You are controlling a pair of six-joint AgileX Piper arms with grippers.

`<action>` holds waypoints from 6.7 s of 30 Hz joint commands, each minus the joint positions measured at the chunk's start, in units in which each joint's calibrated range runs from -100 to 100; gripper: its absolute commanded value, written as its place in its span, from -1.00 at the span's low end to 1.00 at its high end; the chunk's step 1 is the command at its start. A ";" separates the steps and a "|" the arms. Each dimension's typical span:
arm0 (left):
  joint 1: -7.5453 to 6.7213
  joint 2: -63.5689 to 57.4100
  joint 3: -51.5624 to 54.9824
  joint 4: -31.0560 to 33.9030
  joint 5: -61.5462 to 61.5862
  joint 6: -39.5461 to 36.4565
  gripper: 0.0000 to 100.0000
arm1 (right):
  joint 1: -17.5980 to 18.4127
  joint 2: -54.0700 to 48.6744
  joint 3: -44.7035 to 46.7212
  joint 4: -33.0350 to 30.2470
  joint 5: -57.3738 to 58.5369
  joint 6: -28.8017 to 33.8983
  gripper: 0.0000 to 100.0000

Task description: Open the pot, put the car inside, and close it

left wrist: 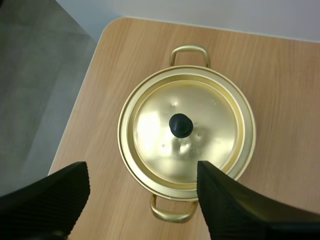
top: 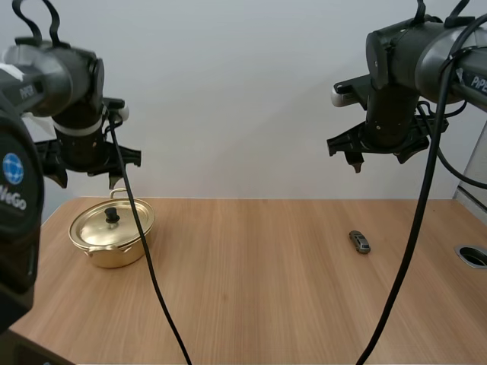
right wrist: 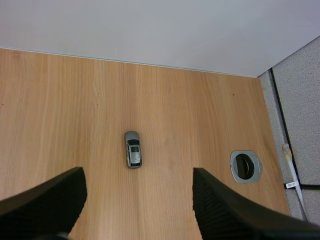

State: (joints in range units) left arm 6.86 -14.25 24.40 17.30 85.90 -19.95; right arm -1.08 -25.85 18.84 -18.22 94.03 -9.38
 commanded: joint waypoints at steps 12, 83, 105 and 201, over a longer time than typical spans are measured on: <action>0.27 9.82 3.62 -0.65 -21.72 -0.08 1.00 | 0.00 0.04 0.01 -0.02 -0.18 0.06 1.00; 0.27 -8.20 -17.78 -0.99 -1.89 8.53 -1.00 | -0.14 5.92 13.41 0.71 -12.25 2.62 1.00; 0.27 -15.20 -17.78 -5.05 12.80 9.66 -1.00 | -4.70 20.05 14.72 0.64 -29.93 3.79 1.00; 0.27 -57.64 -17.78 3.08 14.10 14.98 -1.00 | 25.26 18.24 -5.10 33.03 -40.26 -26.39 -1.00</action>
State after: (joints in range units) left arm 7.16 -71.87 6.68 20.09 99.95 -4.95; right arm 22.92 -7.88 13.82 14.85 56.37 -35.79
